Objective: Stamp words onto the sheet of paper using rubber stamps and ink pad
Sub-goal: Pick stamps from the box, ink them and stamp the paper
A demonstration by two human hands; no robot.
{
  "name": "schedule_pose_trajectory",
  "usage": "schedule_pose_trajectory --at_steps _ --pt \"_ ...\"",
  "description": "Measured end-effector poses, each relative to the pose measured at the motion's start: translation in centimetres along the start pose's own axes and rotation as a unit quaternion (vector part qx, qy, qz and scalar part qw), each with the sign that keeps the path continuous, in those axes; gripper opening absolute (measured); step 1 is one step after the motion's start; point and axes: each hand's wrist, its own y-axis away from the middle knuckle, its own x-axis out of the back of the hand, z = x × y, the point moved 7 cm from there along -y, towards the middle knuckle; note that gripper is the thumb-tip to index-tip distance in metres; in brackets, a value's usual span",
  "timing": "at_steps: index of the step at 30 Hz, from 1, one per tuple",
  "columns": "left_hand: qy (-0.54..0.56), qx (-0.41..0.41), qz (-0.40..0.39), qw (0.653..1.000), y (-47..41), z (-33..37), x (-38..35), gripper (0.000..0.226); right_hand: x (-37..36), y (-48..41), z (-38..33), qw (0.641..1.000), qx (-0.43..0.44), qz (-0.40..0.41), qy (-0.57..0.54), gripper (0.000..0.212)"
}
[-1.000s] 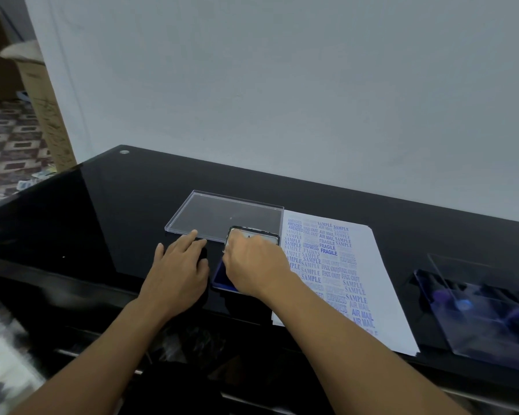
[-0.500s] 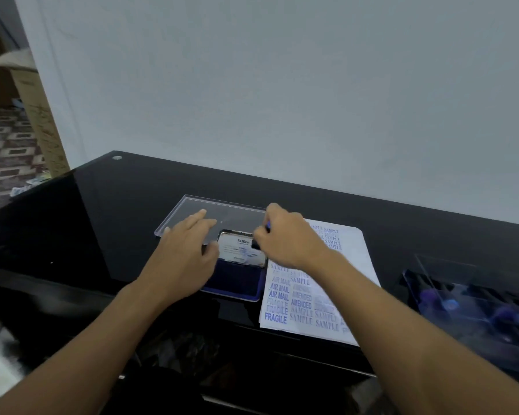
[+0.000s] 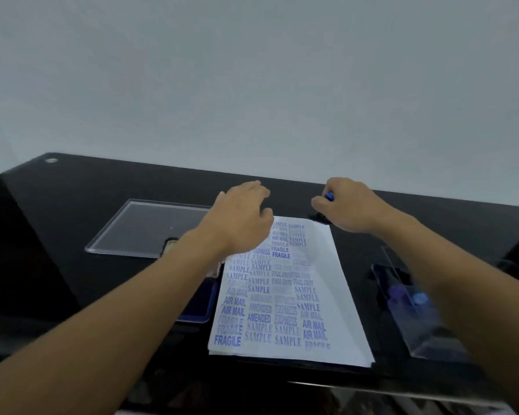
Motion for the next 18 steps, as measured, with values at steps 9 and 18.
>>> schedule_pose_trajectory --at_steps 9,18 --pt "0.022 0.032 -0.036 0.999 -7.2 0.0 -5.8 0.035 -3.2 -4.8 3.6 0.998 -0.02 -0.058 -0.001 0.022" --pt "0.018 0.039 -0.04 0.998 -10.4 -0.8 -10.3 0.017 -5.6 -7.1 5.3 0.997 -0.038 -0.068 -0.001 0.02"
